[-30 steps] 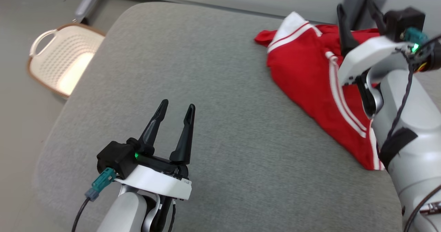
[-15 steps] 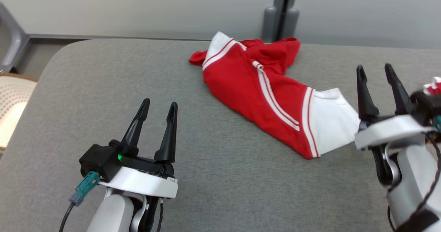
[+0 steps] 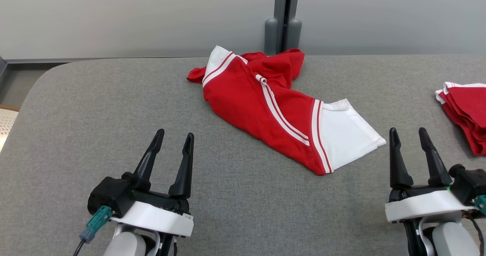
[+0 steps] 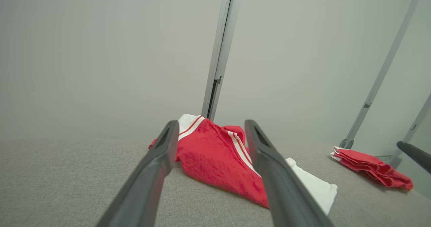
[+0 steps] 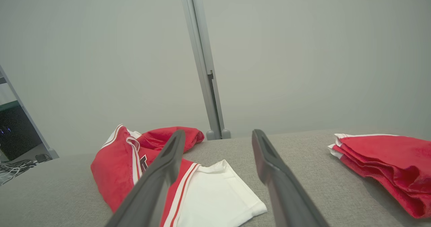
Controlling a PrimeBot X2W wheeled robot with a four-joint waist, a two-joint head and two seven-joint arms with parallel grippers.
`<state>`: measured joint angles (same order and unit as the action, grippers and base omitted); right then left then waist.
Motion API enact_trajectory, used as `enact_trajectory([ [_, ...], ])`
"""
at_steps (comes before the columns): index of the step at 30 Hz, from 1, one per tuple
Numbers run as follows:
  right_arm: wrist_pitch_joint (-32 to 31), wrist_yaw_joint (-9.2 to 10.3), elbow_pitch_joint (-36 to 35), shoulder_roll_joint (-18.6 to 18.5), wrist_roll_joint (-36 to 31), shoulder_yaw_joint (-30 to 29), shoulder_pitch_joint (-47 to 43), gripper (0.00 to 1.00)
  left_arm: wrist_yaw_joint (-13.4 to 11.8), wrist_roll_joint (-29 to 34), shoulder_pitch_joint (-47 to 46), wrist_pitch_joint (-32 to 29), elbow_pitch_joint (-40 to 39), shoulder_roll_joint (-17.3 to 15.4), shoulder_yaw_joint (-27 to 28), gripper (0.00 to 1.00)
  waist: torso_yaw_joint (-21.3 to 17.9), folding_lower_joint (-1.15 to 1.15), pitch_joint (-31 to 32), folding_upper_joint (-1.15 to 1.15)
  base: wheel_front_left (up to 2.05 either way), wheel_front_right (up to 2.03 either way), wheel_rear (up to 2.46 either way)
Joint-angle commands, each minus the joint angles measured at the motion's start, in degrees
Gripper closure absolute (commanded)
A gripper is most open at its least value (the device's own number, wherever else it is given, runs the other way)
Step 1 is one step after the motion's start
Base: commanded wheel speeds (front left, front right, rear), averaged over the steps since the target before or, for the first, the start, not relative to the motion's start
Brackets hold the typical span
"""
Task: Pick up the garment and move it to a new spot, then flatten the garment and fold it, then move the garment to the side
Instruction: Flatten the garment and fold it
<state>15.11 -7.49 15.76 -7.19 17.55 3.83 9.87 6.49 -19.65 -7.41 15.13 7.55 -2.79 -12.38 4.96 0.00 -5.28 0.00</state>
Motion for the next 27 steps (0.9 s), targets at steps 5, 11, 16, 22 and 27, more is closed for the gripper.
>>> enact_trajectory([
  [5, 0.03, 0.00, -0.62, -0.02, -1.27, 1.19, 0.19, 0.00, 0.36, 0.07, -0.58, 0.01, 0.01, -0.21, -0.36, 0.00, 0.76, 0.00, -0.63, 0.00, 0.00, 0.00, 0.00],
  [11, -0.45, 0.00, 2.46, -0.76, 0.20, 5.85, 1.71, 0.00, 0.43, -0.60, -1.41, 0.01, 0.15, -0.22, -1.27, 0.00, 2.80, 0.00, -2.32, 0.00, 0.00, 0.00, 0.00],
  [16, -2.91, 0.00, 6.91, -1.08, 2.70, 9.58, 4.06, 0.00, 0.43, -1.23, -2.12, 0.01, 0.51, -0.21, -1.95, 0.00, 5.30, 0.00, -4.34, 0.00, 0.00, 0.00, 0.00],
  [22, -5.03, 0.00, 12.00, -1.58, 4.97, 12.01, 7.07, 0.00, 0.45, -1.78, -3.01, 0.01, 0.82, -0.20, -2.49, 0.00, 8.20, 0.00, -6.64, 0.00, 0.00, 0.00, 0.00],
  [27, -4.94, 0.00, 16.33, -2.17, 6.61, 13.21, 9.41, 0.00, 0.54, -2.04, -4.00, 0.00, 1.01, -0.20, -3.14, 0.00, 10.18, 0.00, -7.68, 0.00, 0.00, 0.00, 0.00],
])
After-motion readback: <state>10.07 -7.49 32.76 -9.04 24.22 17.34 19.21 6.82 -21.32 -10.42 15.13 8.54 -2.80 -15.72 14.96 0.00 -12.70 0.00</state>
